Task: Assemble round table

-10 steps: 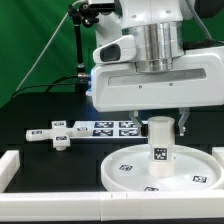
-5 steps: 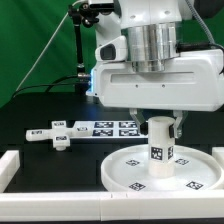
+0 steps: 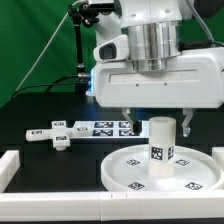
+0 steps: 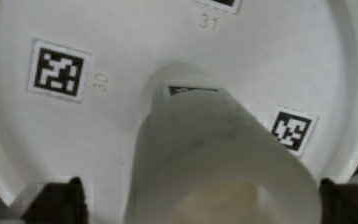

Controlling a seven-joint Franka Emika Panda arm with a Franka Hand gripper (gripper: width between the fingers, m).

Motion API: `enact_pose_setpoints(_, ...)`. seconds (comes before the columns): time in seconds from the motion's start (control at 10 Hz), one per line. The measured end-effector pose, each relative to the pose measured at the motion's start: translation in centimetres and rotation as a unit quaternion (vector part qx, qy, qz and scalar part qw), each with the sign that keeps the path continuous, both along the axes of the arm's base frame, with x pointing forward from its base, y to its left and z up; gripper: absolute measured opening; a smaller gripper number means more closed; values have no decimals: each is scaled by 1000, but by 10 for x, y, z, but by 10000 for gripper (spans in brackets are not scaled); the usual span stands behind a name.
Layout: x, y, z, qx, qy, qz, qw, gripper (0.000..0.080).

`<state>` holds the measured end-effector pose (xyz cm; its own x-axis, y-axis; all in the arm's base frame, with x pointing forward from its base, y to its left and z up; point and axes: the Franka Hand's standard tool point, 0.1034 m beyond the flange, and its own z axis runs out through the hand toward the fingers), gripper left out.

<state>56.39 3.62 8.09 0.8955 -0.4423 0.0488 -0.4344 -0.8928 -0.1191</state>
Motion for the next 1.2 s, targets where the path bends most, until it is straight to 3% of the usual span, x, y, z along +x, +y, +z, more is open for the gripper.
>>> enact_pose_setpoints(0.3, -20, -2, 11, -3, -2, 68, 998, 649)
enact_pose_setpoints(0.8, -20, -2, 7, -4, 0, 71, 997, 649)
enact_pose_setpoints(0.9, -26, -13, 9, -15, -16, 142, 990, 649)
enact_pose_setpoints(1.0, -45, -28, 12, -15, -14, 155, 988, 649)
enact_pose_setpoints(1.1, -62, -44, 16, -8, -12, 145, 989, 649)
enact_pose_setpoints(1.2, -65, -54, 24, -2, -10, 132, 991, 649)
